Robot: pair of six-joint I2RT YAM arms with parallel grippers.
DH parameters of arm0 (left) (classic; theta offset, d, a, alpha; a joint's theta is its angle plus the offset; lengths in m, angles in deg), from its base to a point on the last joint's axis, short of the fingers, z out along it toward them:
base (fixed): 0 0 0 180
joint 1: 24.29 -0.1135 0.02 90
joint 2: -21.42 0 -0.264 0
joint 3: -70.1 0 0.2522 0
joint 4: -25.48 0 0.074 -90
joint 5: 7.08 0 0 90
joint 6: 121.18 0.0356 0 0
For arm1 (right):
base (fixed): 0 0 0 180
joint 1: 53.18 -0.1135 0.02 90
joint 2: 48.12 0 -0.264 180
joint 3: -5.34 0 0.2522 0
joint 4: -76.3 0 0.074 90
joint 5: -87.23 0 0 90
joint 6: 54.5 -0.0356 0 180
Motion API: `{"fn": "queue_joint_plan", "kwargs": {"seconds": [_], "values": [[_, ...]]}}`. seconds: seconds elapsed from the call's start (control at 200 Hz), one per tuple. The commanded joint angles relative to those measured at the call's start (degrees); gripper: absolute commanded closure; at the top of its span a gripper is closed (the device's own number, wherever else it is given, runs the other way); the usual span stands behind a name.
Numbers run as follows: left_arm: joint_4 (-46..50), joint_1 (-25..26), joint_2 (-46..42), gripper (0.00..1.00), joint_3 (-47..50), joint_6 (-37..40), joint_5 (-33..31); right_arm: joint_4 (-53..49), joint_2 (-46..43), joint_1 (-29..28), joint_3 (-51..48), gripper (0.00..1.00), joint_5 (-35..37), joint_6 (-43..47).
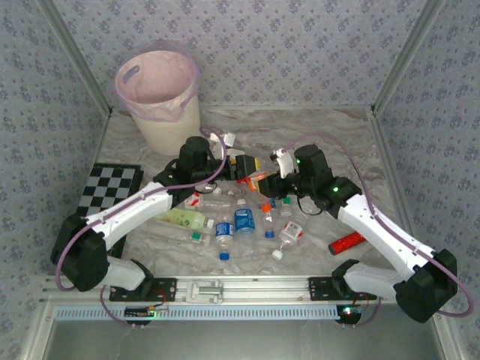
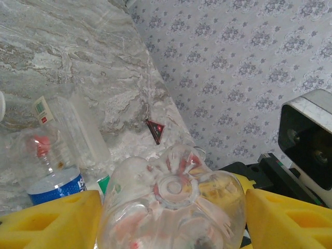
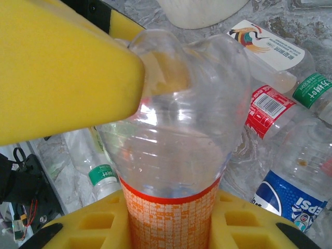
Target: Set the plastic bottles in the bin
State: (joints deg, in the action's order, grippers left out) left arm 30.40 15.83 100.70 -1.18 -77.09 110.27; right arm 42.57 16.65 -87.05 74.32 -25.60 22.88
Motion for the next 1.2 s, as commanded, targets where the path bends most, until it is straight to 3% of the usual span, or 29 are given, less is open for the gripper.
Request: {"fn": "queue_joint_plan", "kwargs": {"seconds": [0.0, 0.27, 0.33, 0.39, 0.565, 0.695, 0.93, 1.109, 1.194], "values": [[0.0, 0.7, 1.0, 0.29, -1.9, 0.3, 1.3, 5.0, 0.4, -1.1, 2.2, 0.69, -0.5, 0.7], [0.0, 0.6, 3.5, 0.46, -3.3, -0.1, 1.4, 6.6, 1.1, -1.2, 2.0, 0.69, 0.1, 0.9], [0.9, 0.2, 3.5, 0.49, -3.9, 0.3, 0.9, 6.4, 1.1, -1.1, 2.1, 0.65, 0.6, 1.1], [2.4, -0.7, 3.7, 0.5, -5.0, 0.9, 0.4, 5.3, 1.1, -0.9, 2.7, 0.57, 1.5, 1.6], [8.0, -5.4, 4.6, 0.51, -11.6, 3.7, 0.8, -1.5, -1.1, 2.0, 4.1, 0.14, 5.5, 3.9], [13.3, -9.1, 5.5, 0.51, -19.8, 7.6, 1.1, -4.7, -6.7, 6.1, 2.7, 0.02, 8.3, 3.0], [14.7, -19.8, 6.9, 0.53, -32.0, 8.1, -0.8, -10.1, -11.8, 15.3, -1.0, 0.02, 7.9, -0.6], [4.2, -30.8, 9.7, 0.66, -37.8, 0.6, 2.2, -13.7, -11.8, 18.0, -1.8, 0.03, 9.3, -1.5], [5.8, -33.8, 11.3, 0.7, -41.1, 4.3, -1.4, -14.2, -11.8, 18.2, -2.2, 0.04, 9.9, -1.5]]}}
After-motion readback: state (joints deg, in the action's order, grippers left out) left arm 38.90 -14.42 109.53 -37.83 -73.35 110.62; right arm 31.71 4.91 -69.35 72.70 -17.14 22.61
